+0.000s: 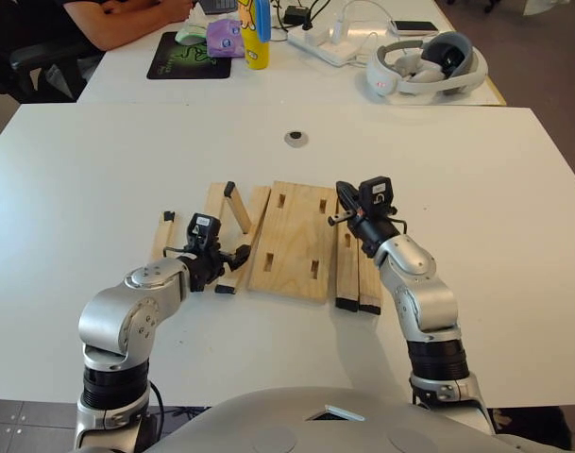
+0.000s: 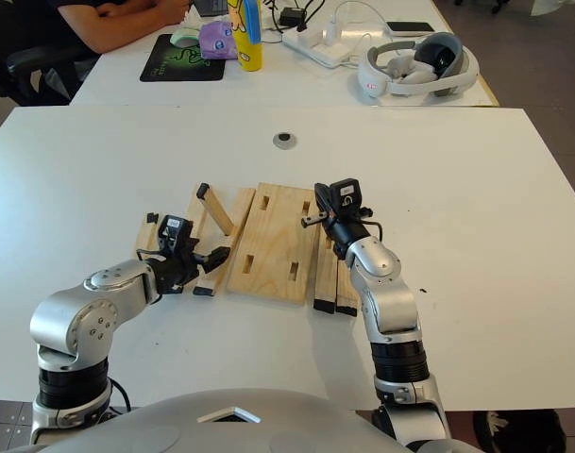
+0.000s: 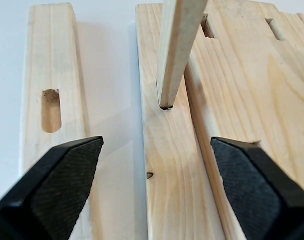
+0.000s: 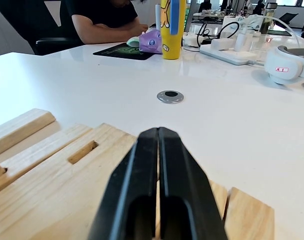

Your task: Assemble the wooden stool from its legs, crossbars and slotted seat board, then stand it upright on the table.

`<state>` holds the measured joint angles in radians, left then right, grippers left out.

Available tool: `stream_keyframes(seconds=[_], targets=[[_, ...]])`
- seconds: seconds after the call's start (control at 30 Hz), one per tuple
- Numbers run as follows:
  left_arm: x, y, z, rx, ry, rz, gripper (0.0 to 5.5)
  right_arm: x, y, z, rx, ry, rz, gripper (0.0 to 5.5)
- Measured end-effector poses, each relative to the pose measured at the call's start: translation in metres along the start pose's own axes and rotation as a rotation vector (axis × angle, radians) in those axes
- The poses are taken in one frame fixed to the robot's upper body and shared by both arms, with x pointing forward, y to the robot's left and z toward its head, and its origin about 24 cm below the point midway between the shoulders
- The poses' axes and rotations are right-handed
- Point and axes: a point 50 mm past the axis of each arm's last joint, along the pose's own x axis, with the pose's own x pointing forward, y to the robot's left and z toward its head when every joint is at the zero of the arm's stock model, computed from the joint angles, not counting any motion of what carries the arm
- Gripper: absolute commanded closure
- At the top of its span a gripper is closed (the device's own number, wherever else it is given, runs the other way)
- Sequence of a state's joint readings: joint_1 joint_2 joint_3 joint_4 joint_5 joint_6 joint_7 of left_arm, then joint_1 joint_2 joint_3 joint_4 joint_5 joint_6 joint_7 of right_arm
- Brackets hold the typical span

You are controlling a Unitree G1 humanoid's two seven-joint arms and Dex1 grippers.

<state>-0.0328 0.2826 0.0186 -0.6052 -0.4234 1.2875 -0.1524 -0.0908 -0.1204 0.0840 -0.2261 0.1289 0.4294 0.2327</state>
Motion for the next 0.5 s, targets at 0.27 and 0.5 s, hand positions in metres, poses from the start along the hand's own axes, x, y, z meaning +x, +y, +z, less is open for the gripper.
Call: stream_keyframes(seconds=[0.27, 0.5], targets=[[0.0007, -0.0021, -0.0032, 0.001, 0.013, -0.009, 1.49, -0.0001, 0.0012, -0.0004, 0.006, 0.010, 0.011, 5.50], [0.0015, -0.0073, -0.0065, 0.039, 0.045, -0.031, 1.49, -0.0006, 0.0021, 0.0013, 0.007, 0.011, 0.013, 5.50]])
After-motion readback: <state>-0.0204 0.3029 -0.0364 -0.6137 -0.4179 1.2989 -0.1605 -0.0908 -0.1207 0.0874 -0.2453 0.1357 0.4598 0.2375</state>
